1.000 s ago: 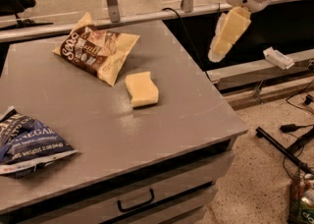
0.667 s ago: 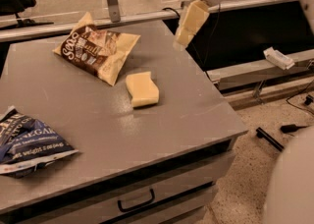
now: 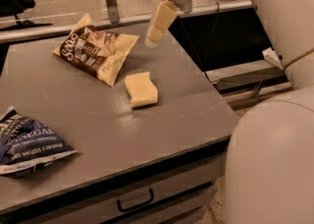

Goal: Move brown chip bag near blue chip bag

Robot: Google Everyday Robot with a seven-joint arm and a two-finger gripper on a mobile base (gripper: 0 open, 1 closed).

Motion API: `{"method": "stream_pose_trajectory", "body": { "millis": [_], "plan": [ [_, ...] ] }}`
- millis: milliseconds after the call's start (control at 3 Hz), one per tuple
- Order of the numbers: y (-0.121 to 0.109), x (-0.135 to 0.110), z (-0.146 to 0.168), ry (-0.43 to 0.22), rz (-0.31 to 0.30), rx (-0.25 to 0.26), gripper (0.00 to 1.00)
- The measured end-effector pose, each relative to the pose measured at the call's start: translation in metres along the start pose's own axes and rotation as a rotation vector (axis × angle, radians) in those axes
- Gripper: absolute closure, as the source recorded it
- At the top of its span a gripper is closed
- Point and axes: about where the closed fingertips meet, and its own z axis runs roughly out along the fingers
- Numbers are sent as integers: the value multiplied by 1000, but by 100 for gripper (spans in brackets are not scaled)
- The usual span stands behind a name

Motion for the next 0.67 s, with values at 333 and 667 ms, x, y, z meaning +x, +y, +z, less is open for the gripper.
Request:
{"method": "stream_pose_trajectory", "body": {
  "millis": [333,667],
  "plan": [
    [-20,-11,17,-15,4,2,0],
    [-52,-28,71,-30,34,-14,0]
  ]
}}
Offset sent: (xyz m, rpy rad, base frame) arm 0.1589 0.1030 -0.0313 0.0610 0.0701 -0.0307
